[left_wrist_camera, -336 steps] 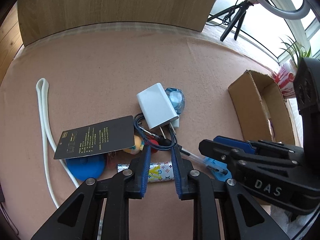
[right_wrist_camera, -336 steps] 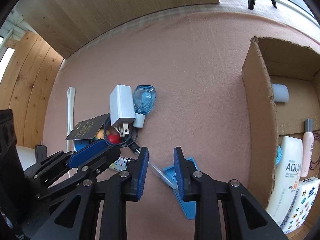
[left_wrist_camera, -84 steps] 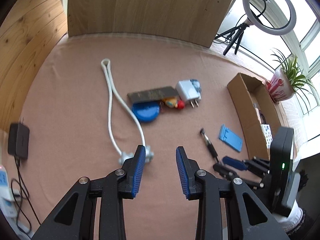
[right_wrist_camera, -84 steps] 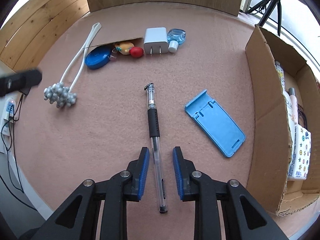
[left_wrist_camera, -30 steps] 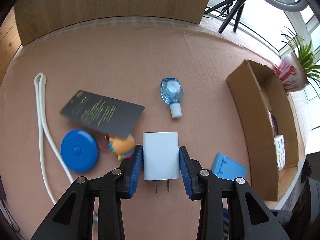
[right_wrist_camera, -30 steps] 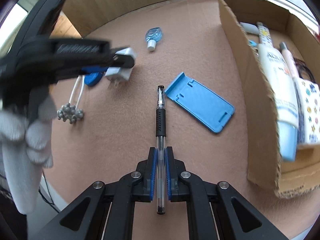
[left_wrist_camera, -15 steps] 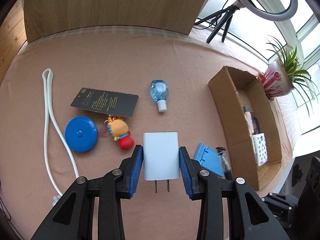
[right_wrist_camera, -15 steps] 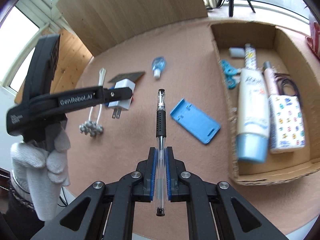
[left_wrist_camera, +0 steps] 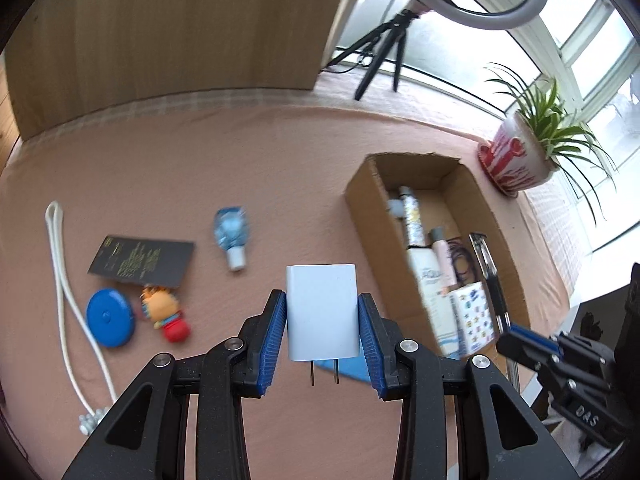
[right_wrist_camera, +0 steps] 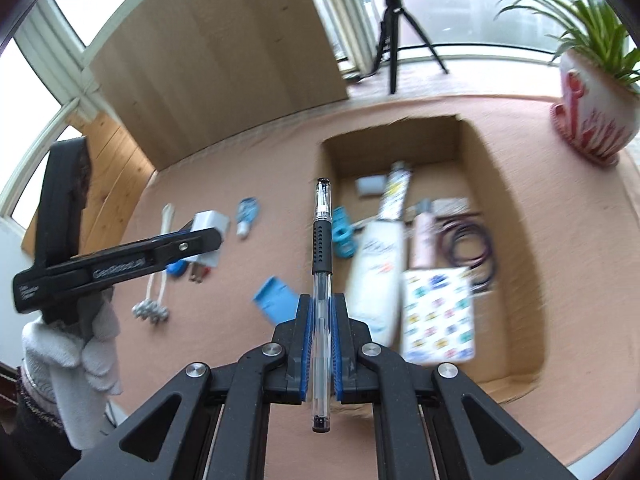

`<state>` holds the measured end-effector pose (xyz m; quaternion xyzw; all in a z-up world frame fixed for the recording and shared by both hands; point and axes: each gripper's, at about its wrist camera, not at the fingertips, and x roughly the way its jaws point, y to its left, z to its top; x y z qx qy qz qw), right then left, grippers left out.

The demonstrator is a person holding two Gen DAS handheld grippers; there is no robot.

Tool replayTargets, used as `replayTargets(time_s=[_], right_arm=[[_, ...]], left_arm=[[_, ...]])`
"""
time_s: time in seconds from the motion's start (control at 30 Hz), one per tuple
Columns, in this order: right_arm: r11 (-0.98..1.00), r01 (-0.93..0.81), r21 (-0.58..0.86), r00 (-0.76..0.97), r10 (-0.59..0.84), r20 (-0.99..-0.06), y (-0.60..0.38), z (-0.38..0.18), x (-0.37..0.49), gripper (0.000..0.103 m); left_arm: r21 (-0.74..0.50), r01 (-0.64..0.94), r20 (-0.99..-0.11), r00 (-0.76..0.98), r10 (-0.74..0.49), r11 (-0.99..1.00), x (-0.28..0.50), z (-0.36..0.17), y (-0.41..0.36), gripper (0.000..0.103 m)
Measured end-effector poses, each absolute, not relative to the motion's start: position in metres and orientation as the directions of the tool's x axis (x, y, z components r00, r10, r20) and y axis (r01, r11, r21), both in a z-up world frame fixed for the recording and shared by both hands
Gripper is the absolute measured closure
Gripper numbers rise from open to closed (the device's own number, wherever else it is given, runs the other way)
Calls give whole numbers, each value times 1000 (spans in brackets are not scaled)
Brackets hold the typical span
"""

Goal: Organize objects
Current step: 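Carry the pen and charger plug into the box and open both grippers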

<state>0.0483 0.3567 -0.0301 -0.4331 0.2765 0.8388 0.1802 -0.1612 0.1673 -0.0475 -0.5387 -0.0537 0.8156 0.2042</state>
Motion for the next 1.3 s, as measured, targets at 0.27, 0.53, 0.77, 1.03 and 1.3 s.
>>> replayTargets(time_s=[0.27,0.53,0.77,1.03,1.3], right_arm=[[-782,-580,229,-510,129,-850,414,-36,50,95],[-796,-574,190,-465,126,-876,447,-57,37,95],[-812,-561,162,-431,119,-894,461,-71,22,95],[-815,-555,168,-406,88,-910,466,-83,5,95],[-812,-562,157,-398,99,-912,468,-85,-1,95]], left_arm=[[-276,-360,-857,-329,398,-891,-182,-36,244,64],[-228,-371,-894,-288,344,-900,-212,-61,302,64],[-174,-346,-920,-278,278,-922,-229,-82,320,64],[-142,-343,-928,-279,245,-928,-234,-88,323,64],[-130,-343,-929,-286,235,-930,-236,-87,324,64]])
